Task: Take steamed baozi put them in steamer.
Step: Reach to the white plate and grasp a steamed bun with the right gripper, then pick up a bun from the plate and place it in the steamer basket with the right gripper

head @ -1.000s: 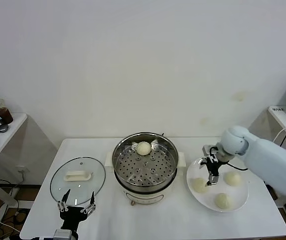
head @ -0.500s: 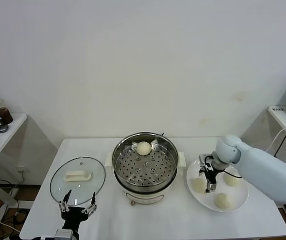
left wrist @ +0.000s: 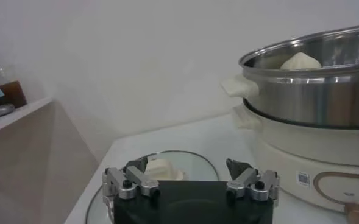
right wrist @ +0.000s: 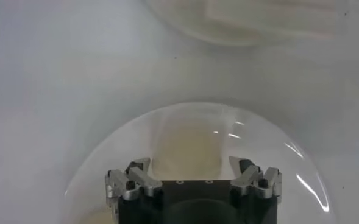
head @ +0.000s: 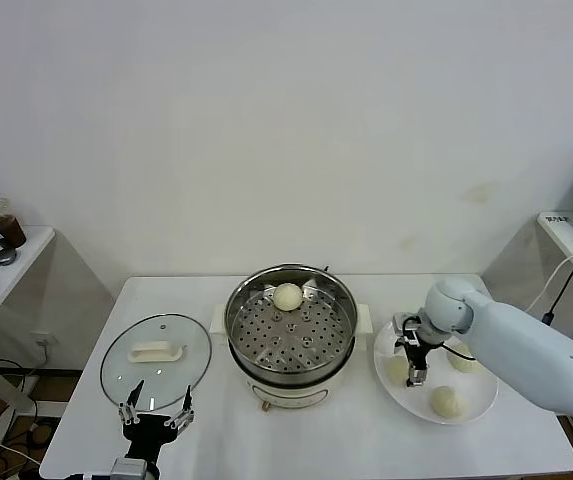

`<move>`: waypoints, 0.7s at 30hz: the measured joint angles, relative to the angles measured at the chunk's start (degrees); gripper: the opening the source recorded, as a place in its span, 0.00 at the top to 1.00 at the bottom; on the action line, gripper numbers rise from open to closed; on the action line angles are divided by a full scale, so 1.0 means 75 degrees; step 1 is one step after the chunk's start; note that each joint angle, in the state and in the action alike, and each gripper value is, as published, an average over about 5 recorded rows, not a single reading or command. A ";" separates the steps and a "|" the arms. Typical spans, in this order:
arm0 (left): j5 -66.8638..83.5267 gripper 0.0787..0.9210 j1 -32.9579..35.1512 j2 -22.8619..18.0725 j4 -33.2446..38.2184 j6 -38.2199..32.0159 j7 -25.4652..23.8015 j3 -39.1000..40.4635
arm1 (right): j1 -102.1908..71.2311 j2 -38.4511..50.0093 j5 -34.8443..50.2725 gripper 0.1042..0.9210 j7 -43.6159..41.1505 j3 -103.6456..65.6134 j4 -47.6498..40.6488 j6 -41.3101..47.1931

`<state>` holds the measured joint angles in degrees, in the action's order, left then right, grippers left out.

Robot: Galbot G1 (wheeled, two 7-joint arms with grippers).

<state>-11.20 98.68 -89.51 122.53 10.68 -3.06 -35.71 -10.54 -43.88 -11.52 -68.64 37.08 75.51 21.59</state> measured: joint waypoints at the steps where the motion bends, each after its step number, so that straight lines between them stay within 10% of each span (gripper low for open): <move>1: -0.0001 0.12 0.0000 0.0000 -0.0001 0.0001 0.0000 0.0002 | -0.0001 0.0007 0.0003 0.20 -0.0009 -0.0006 0.0001 0.0009; 13: -0.0016 0.12 -0.0038 -0.0006 -0.0025 0.0012 -0.0001 0.0060 | 0.0039 0.0245 0.0085 0.62 -0.0175 -0.0107 0.0145 0.0083; 21: -0.0025 0.12 -0.0117 -0.0068 -0.0056 0.0033 0.0005 0.0145 | 0.0729 0.0623 0.0442 0.70 -0.0318 0.0271 0.0396 0.0195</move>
<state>-11.38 97.80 -90.02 122.11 10.93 -3.03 -34.62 -5.07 -39.21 -8.20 -71.03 39.11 78.48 23.05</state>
